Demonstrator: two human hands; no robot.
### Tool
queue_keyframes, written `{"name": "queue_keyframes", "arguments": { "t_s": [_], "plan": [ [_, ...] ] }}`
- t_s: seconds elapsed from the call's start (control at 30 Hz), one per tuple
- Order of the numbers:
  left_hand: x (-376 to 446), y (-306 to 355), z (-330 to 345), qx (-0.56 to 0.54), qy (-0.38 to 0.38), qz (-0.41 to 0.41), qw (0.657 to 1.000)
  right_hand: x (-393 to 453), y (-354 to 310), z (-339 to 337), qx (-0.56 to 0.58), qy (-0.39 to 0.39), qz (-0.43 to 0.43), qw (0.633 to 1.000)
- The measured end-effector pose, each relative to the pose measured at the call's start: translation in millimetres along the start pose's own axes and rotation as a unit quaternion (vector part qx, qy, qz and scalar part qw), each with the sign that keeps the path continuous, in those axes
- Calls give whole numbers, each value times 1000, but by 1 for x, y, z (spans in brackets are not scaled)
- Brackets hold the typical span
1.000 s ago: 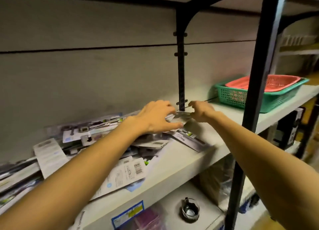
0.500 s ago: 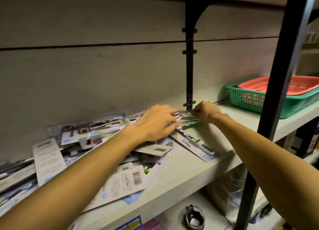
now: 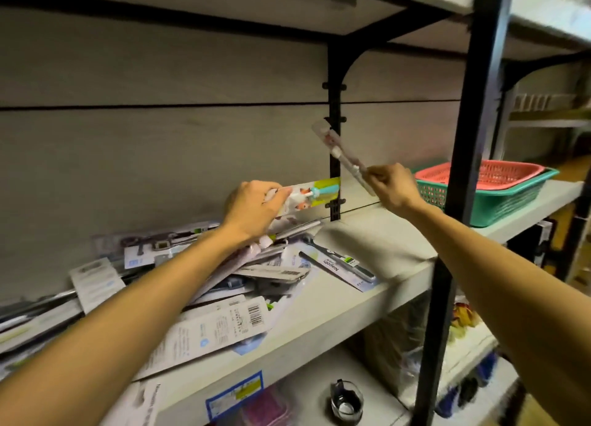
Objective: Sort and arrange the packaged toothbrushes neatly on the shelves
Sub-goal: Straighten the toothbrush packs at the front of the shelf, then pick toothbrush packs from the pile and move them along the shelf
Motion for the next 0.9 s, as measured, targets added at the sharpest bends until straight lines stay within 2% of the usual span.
{"name": "queue_keyframes", "arguments": {
  "t_s": [0.1, 0.27, 0.4, 0.57, 0.77, 0.9],
  "plan": [
    [-16, -21, -25, -122, 6, -84, 989, -10, -24, -4, 37, -1, -13, 999],
    [-59, -59, -73, -268, 18, -229, 936, -39, -78, 5, 115, 1, 2, 993],
    [-95, -72, -127, -349, 47, -252, 901, -73, -145, 20, 130, 3, -10, 992],
    [-151, -95, -179, -401, 47, -290, 868, -120, -219, 41, 200, 0, 6, 980],
    [-222, -108, -228, -471, 34, -336, 815, -180, -301, 60, 236, -71, 4, 969],
    [-257, -108, -270, -480, 38, -341, 807, -214, -346, 55, 214, -92, -10, 972]
  ]
}}
Point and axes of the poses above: each hand's wrist, its own x-axis towards the middle knuckle, its own z-axis out of the palm, y = z × x, the point moved 9 cm from there along x, towards the middle knuckle, and after that the axes turned 1 degree about -x, right-handed, at the moved point
